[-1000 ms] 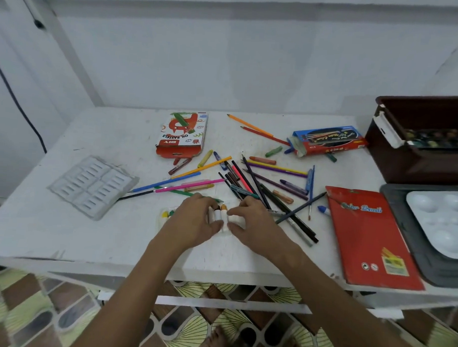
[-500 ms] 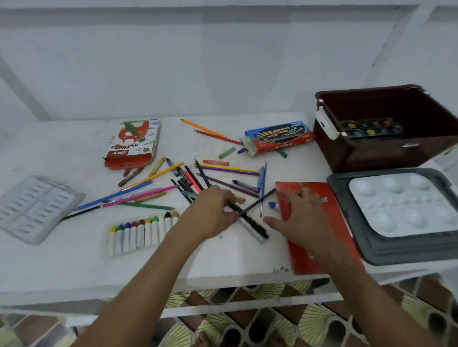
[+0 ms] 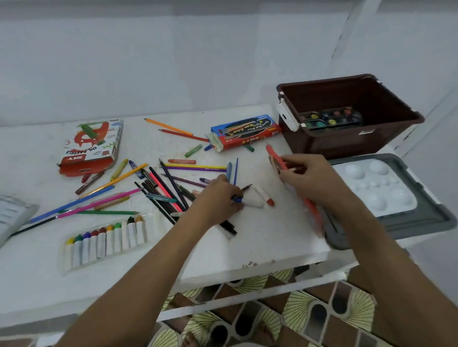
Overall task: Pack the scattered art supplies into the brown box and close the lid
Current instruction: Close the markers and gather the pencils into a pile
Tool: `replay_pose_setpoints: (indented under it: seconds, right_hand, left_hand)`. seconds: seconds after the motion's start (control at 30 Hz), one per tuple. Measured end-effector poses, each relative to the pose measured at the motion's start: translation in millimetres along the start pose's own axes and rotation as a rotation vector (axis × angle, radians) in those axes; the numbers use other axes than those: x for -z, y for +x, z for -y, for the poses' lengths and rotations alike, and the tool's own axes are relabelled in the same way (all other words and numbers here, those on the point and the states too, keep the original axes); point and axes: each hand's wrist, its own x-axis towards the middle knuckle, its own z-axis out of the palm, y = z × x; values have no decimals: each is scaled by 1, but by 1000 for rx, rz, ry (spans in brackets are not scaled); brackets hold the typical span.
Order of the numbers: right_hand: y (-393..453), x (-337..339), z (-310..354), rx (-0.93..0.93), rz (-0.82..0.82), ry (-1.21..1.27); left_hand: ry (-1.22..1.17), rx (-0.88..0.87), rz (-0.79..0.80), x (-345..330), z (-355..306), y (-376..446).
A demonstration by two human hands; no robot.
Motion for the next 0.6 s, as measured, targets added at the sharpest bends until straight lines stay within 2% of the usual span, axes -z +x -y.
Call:
replay_pose_setpoints:
  seconds: [0.13,0.23,0.33,0.43,0.5,0.6]
  right_hand:
    - [14,8,18,153,-84,-8]
    - [29,-1,27,290,-138,-161]
    - [43,-19,20,460,-117,-375]
    - [47,-34,6,577,-127,-457]
    - [46,-41,-4,615,-129,-469]
    - [45,-52,-25,590,-40,-517]
  left_hand:
    - [-12,48,-53,5,7,-2]
    - [-18,69,-74,10,12,-6]
    - [-22,83,-87,13,14,-9]
    - [-40,103,-105,14,17,-11]
    - [-63,120,-131,15,20,-13]
    - [-98,148,-159,18,22,-16]
